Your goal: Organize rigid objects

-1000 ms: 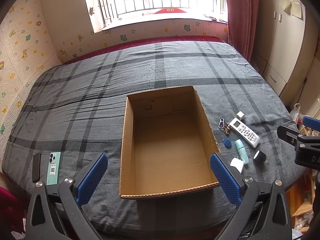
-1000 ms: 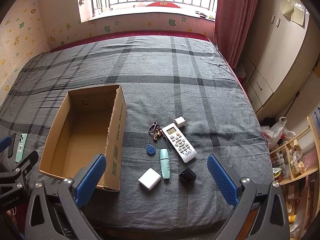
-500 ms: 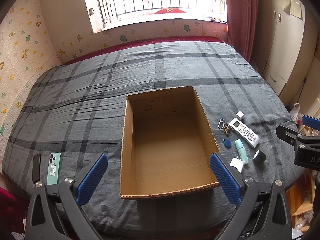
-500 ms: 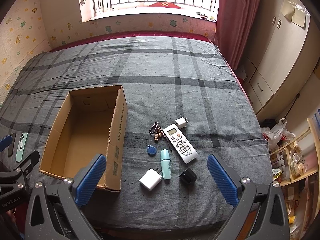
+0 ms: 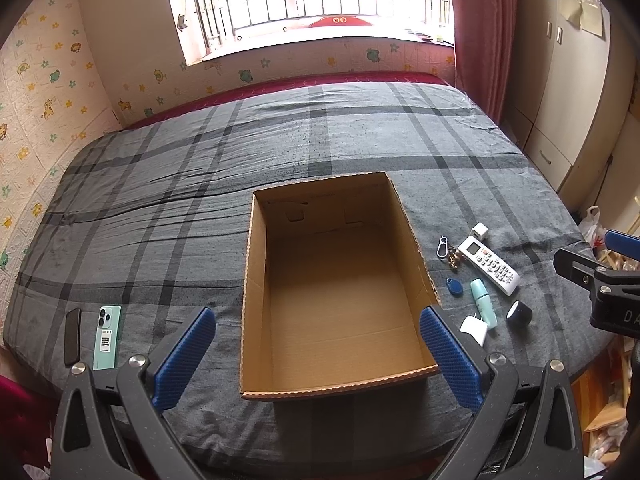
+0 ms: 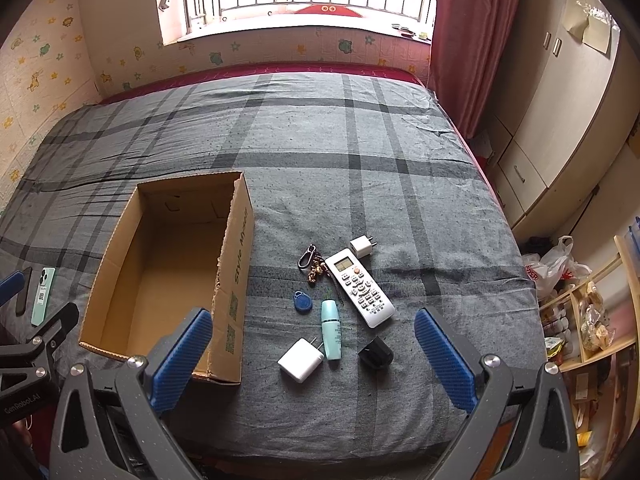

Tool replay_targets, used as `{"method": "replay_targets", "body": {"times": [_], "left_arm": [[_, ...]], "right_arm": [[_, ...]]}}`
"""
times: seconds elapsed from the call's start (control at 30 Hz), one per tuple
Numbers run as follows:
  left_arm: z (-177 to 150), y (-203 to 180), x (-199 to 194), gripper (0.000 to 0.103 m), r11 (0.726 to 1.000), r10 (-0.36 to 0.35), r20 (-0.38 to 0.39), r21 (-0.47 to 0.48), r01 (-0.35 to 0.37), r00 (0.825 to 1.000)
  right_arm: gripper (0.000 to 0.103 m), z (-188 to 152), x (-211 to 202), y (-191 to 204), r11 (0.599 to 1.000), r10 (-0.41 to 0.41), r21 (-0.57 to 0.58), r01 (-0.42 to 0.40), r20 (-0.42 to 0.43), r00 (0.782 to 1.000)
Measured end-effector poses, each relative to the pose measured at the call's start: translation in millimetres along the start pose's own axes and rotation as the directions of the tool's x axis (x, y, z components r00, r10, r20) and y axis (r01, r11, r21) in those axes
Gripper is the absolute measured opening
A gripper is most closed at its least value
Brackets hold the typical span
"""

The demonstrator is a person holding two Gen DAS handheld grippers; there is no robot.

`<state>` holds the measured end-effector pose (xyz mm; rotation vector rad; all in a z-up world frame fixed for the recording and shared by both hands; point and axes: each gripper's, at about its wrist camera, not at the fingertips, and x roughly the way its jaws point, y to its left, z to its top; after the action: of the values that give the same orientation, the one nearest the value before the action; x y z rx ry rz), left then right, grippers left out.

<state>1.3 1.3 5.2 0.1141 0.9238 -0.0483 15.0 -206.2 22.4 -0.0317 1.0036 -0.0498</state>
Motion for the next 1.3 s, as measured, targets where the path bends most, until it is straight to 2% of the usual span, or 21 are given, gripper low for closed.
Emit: {"method": "replay_targets", "body": {"times": [0.5,0.77,1.0,1.3], "left_arm": [[2.2,-0.4,7.4,0.103,1.0,-0.01,-0.004,-0.004,0.01,1.0],[5.9,17.1,19.6,0.103,0.999,-0.019,-0.008,-0.034,0.019,1.0],[4.8,46.0,52.5,0.103,0.998,0.017,-0.031,-0.061,-0.019,0.999],[-5.6,73.6,105.5,0.103,0.997,0.008,-0.074,-0.074,-0.014,0.997]], "right_arm": [[0.103,2.8,6.0,-2.8,1.0,-0.001,0.003,0.001,-0.008,1.0],[0.103,7.3,18.6,-7.2,1.0,0.017,0.024,-0.017,-0.02,1.0],[0.103,9.3,32.8,-9.9,1.0,0.014,0.026,-0.013,-0.041,0.999],[0.103,7.6,60.2,-17.0,1.0,-0.017,0.025,0.019,-0.072,0.997]]}}
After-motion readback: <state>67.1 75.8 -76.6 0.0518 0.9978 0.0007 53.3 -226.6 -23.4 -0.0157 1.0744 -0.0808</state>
